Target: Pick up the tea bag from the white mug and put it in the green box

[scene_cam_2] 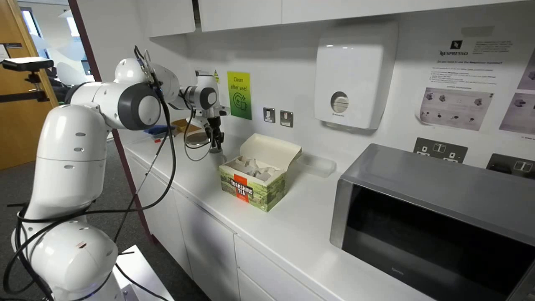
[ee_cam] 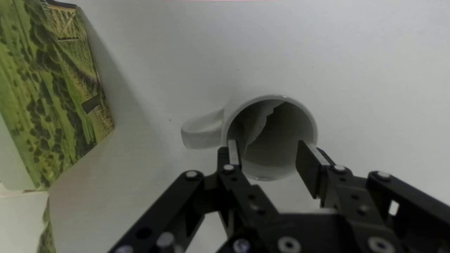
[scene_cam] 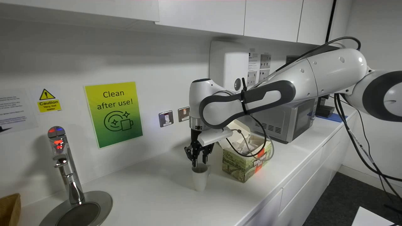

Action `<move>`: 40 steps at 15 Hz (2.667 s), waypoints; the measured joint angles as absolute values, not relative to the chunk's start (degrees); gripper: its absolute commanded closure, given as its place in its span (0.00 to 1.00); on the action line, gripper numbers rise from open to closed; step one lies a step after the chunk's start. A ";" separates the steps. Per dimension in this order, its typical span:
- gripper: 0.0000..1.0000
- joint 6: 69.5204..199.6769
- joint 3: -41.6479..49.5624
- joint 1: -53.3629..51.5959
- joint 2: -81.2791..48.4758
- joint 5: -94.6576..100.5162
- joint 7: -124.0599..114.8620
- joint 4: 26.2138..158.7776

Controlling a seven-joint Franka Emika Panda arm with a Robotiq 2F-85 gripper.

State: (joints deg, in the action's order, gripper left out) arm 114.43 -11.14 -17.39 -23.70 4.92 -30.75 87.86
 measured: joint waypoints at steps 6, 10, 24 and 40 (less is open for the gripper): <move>0.57 114.42 -11.13 -17.40 -24.15 4.92 -30.75 87.86; 0.57 114.42 -11.12 -17.41 -25.02 4.92 -30.75 87.84; 0.60 114.42 -10.60 -18.66 -26.22 4.92 -30.75 87.79; 0.64 114.26 -10.54 -18.85 -26.48 4.92 -30.75 87.75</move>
State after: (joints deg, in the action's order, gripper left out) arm 114.26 -10.54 -18.85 -26.48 4.92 -30.75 87.75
